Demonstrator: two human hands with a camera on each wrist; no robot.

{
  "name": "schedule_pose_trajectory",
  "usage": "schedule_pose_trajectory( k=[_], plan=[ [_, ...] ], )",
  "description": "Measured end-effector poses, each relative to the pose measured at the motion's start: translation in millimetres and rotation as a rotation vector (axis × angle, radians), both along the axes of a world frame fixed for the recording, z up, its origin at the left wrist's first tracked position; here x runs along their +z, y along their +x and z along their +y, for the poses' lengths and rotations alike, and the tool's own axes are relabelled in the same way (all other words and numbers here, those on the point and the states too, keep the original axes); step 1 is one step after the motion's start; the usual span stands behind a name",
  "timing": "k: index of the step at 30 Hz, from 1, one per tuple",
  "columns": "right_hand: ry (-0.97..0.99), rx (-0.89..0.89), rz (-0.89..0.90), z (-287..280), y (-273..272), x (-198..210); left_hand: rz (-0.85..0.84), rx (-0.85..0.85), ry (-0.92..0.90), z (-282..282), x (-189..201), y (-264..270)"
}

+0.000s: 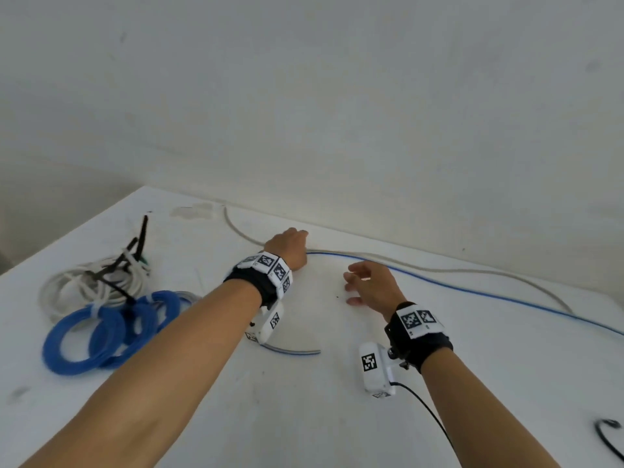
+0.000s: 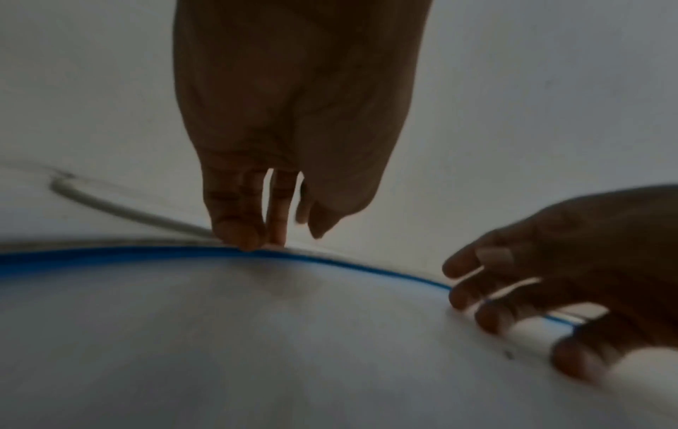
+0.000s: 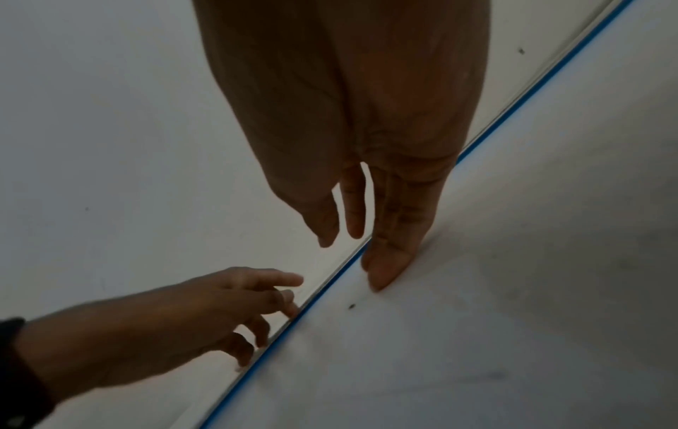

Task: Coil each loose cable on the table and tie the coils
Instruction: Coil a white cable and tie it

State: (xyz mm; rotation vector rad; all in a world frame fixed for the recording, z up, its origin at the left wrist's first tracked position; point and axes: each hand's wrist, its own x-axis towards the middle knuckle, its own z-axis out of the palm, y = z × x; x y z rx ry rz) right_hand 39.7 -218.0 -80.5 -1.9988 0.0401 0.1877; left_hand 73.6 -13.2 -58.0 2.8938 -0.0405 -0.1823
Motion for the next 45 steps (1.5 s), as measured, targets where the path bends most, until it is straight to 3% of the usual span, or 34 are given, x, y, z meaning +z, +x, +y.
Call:
schedule_pose_trajectory(
  k=[7, 13, 17, 21, 28, 38, 42, 45],
  plan=[
    [0.018, 0.034, -0.05, -6, 0, -2, -0.071, 0.03, 0.047, 1, -2, -1],
    [-0.051, 0.01, -0.135, -1, -10, 14, -0.141, 0.003, -0.092, 6, 29, -14],
    [-0.154, -0.124, -0.368, 3, -18, 33, -0.308, -0.105, -0.196, 0, 61, -28],
    [-0.214, -0.152, -0.487, 6, -27, 66, -0.364, -0.27, -0.598, -15, 103, -56],
    [-0.421, -0.274, -0.437, -27, -50, 87, -0.41, -0.177, -1.335, -17, 166, -93],
    [-0.371, -0.436, -0.485, -60, -59, 145, -0.377, -0.089, -1.79, -10, 187, -117],
    [-0.126, -0.433, -0.771, -58, -62, 161, -0.331, -0.093, -2.064, 2, 184, -122],
    [0.156, -0.433, -0.854, -45, -71, 169, -0.34, -0.08, -2.119, 0, 173, -122]
  ],
)
